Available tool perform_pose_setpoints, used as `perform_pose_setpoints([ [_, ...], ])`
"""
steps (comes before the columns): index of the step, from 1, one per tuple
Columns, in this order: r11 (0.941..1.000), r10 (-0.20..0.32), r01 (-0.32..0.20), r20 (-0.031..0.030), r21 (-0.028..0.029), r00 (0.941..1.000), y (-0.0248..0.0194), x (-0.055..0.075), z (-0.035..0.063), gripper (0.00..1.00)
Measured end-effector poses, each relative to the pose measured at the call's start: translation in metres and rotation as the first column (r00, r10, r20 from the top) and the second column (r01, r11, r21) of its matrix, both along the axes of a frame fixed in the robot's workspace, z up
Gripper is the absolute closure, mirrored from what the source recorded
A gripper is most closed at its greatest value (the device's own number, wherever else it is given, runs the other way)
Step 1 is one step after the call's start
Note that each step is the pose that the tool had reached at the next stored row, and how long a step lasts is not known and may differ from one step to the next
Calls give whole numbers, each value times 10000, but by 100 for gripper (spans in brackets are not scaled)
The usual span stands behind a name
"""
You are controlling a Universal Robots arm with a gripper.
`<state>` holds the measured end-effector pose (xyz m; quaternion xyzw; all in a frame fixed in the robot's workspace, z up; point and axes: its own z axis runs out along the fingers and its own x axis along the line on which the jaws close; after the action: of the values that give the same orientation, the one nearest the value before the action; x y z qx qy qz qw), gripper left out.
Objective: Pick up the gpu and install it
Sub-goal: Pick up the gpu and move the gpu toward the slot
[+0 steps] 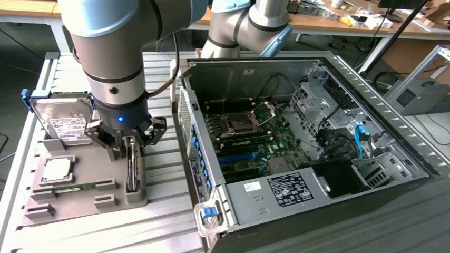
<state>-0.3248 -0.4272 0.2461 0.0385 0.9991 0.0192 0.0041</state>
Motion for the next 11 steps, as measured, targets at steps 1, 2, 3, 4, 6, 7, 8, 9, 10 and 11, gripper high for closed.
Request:
perform_pose_setpoints([
  [1,10000,0,0,0,0,10000,0,0,0,58],
  [2,10000,0,0,0,0,10000,0,0,0,58],
  [3,10000,0,0,0,0,10000,0,0,0,59],
  [4,10000,0,0,-1,-1,10000,0,0,0,59],
  [6,10000,0,0,0,0,10000,0,0,0,73],
  [7,10000,0,0,0,0,10000,0,0,0,73],
  [8,10000,0,0,0,0,10000,0,0,0,73],
  [9,10000,0,0,0,0,10000,0,0,0,73],
  [10,10000,0,0,0,0,10000,0,0,0,73],
  [11,10000,0,0,0,0,10000,0,0,0,73],
])
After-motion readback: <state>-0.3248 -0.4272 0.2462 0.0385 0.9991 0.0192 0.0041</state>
